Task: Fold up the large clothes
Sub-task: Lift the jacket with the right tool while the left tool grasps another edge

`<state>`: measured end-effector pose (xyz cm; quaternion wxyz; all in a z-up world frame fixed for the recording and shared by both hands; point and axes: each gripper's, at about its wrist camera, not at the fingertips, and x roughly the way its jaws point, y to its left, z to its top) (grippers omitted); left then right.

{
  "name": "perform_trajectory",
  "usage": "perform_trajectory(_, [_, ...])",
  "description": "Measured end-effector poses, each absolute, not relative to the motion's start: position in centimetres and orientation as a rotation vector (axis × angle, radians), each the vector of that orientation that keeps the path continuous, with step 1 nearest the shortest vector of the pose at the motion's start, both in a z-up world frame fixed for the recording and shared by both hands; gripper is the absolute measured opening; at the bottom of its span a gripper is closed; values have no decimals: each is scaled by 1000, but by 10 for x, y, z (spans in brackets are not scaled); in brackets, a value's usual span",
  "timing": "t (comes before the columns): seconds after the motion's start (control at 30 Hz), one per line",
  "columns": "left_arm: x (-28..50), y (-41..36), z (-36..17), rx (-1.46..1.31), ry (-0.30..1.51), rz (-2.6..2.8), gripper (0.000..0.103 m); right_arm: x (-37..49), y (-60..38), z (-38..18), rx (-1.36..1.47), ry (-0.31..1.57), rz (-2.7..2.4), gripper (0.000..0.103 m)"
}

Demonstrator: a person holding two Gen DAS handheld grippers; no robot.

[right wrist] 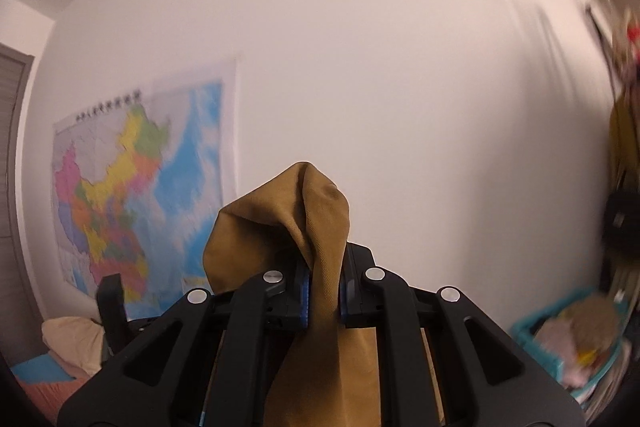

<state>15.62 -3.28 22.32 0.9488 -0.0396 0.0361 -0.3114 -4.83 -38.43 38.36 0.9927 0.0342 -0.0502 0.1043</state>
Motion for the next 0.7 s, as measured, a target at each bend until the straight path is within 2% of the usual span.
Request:
perform_trajectory(0.2, [100, 0, 292, -112, -73, -536, 2, -130, -371, 429, 32, -206, 240, 10])
perform_trajectory(0.3, [18, 39, 328, -124, -146, -478, 3, -168, -364, 437, 46, -244, 309, 10])
perform_trajectory(0.5, [-105, 85, 344, -76, -256, -306, 3, -218, -335, 427, 52, -242, 469, 10])
perform_trajectory(0.7, [-214, 123, 347, 28, -282, -108, 3, -245, -300, 401, 81, -120, 654, 10])
